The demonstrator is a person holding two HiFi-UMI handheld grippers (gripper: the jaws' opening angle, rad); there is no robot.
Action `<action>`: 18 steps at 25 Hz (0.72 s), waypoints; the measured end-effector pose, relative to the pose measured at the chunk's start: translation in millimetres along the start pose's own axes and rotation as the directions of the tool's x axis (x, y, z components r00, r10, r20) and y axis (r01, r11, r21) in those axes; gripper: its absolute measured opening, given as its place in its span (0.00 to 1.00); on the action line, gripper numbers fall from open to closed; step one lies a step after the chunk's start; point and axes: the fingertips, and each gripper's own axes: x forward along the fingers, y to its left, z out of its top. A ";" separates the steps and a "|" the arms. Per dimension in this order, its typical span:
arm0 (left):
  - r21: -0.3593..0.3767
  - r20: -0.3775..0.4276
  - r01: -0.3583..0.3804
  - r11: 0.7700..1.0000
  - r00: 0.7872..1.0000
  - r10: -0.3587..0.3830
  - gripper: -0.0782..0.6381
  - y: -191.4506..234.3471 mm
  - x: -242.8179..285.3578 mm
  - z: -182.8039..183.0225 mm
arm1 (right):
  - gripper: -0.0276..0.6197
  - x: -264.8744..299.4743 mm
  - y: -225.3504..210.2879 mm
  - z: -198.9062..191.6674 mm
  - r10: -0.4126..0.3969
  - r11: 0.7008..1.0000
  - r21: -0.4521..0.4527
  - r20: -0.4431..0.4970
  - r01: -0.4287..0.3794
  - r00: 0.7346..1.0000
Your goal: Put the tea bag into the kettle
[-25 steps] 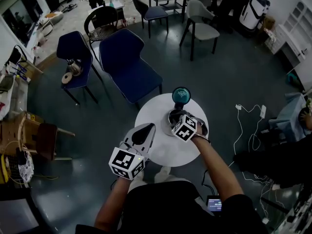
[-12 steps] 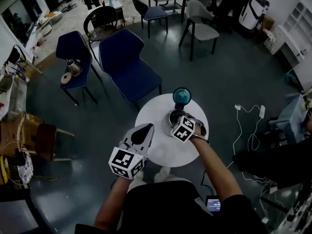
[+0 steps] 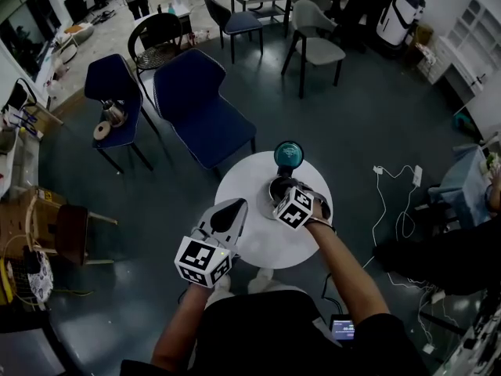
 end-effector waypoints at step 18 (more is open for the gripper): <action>0.012 -0.045 0.070 0.997 0.997 -0.070 0.13 8.3 -10.2 3.8 | 0.07 -101.9 -5.8 63.0 -0.128 0.965 0.258 0.318 0.044 0.939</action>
